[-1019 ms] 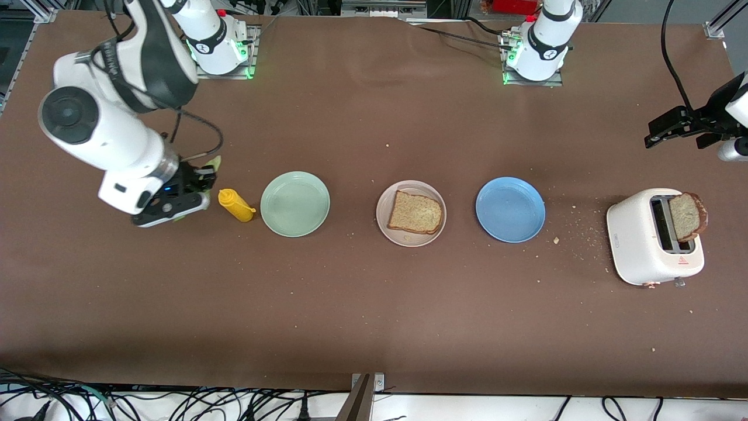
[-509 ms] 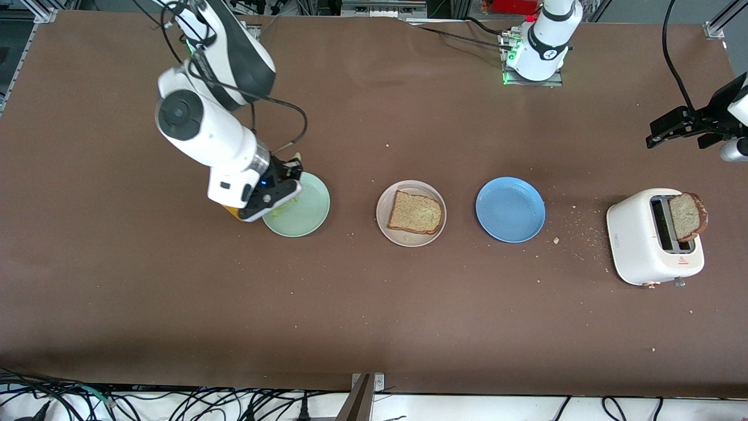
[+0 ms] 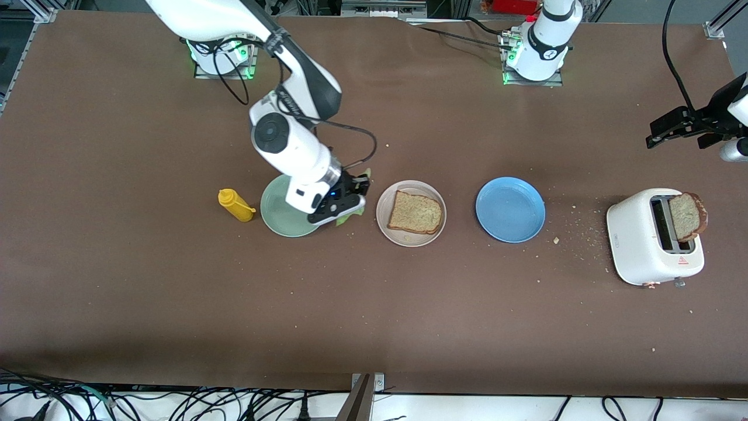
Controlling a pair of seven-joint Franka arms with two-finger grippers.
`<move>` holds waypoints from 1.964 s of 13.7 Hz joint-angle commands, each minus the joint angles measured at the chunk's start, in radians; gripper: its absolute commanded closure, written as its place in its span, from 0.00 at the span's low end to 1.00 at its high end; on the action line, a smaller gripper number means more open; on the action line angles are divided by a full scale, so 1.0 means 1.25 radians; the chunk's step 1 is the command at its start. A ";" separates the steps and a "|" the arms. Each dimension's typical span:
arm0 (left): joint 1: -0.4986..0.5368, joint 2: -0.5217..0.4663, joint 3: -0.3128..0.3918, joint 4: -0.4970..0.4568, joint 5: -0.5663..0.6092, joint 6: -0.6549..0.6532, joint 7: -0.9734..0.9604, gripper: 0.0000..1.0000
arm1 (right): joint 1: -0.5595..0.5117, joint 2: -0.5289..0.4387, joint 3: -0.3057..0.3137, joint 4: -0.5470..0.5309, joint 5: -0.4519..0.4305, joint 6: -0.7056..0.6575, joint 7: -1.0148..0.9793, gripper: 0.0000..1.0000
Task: Make sandwich in beige plate with both arms
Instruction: 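Lift the lettuce and carry it over the beige plate, then lower the lettuce onto the bread and open the right gripper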
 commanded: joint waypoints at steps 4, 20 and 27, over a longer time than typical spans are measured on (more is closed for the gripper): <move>0.005 0.010 -0.002 0.020 -0.013 -0.003 0.006 0.00 | 0.074 0.119 -0.004 0.108 0.011 0.078 0.151 1.00; 0.005 0.010 -0.002 0.021 -0.014 -0.003 -0.005 0.00 | 0.102 0.139 -0.004 0.101 0.011 0.036 0.325 1.00; 0.005 0.010 -0.002 0.021 -0.013 -0.003 -0.002 0.00 | 0.105 0.150 -0.004 0.108 0.010 0.041 0.362 1.00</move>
